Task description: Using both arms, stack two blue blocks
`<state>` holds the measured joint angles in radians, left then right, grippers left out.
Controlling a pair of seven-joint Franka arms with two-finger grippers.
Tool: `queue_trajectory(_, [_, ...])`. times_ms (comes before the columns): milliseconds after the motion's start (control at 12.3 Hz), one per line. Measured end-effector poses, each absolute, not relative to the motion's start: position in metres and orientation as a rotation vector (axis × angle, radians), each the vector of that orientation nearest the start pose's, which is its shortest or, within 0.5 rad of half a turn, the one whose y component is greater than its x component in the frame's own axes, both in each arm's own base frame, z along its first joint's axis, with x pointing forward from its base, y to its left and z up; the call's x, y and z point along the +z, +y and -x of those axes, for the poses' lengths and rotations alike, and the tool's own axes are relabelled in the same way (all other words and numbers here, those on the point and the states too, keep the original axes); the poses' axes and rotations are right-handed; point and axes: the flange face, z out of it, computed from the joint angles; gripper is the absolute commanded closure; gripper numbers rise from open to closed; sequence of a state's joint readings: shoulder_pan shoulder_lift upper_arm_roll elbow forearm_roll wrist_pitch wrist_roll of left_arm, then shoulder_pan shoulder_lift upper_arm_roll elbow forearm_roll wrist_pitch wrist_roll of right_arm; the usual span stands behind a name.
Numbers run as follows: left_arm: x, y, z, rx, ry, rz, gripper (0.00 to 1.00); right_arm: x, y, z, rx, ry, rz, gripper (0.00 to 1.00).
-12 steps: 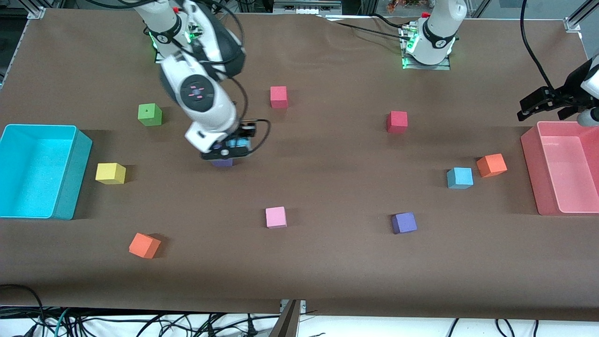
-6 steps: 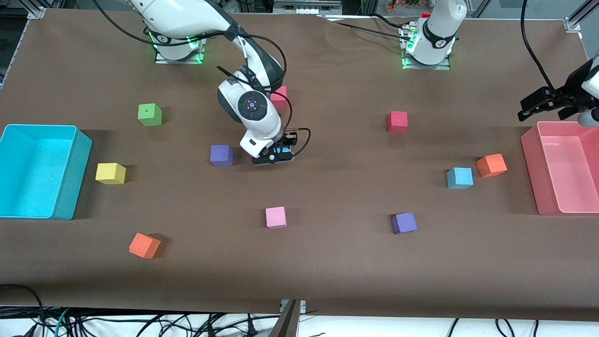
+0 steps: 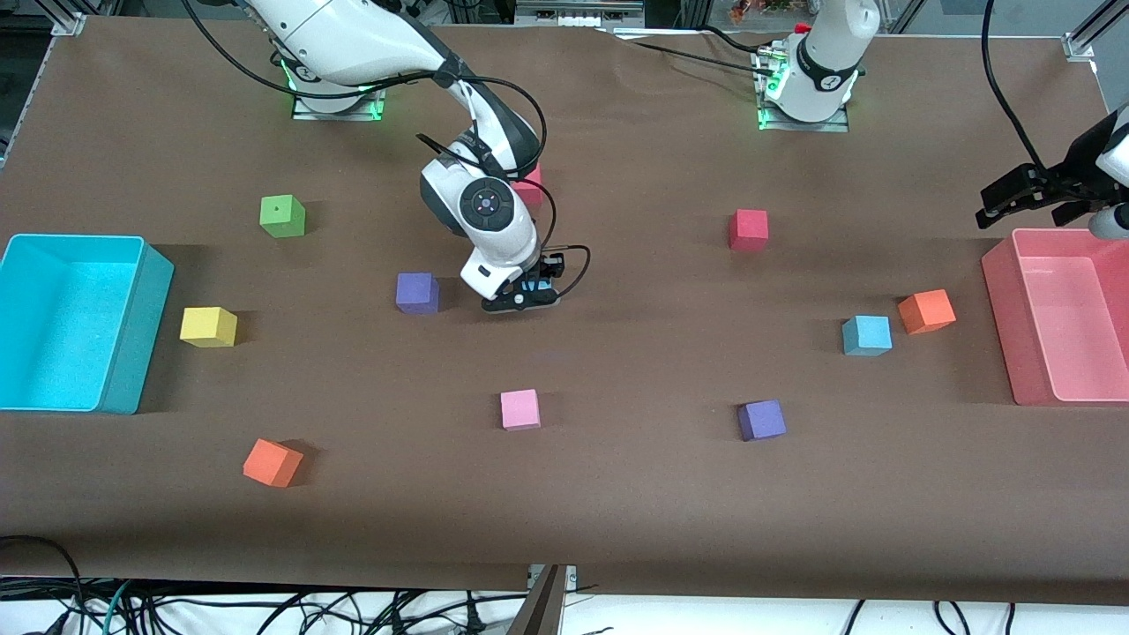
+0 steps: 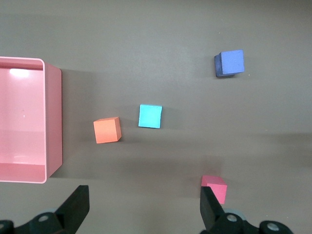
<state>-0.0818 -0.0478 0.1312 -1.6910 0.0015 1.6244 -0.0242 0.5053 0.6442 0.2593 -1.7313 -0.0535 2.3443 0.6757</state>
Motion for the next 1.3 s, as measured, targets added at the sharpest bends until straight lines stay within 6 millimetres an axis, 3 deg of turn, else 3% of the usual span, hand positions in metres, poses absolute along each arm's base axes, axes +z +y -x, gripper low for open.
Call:
queue_trajectory(244, [0.596,0.029,-0.543,0.038,-0.116,3.144,0.0,0.225,0.455,-0.497,0.106,-0.102,3.049,0.0])
queue_trajectory(569, [0.576,0.035,-0.552,0.054,-0.137,3.139,0.0,0.254,0.463,-0.51,0.05,-0.101,3.028,0.0])
queue_trajectory(732, [0.547,0.038,-0.565,0.045,-0.145,3.135,0.0,0.296,0.459,-0.51,0.079,-0.123,3.066,0.0])
queue_trajectory(976, [0.487,0.042,-0.577,0.056,-0.156,3.127,0.0,0.38,0.44,-0.495,0.142,-0.25,3.127,0.0])
queue_trajectory(1139, [0.466,0.041,-0.577,0.091,-0.154,3.125,0.0,0.417,0.43,-0.489,0.187,-0.407,3.042,0.0])
queue_trajectory(1301, [0.451,0.04,-0.577,0.133,-0.151,3.122,0.0,0.438,0.408,-0.49,0.22,-0.535,2.907,0.0])
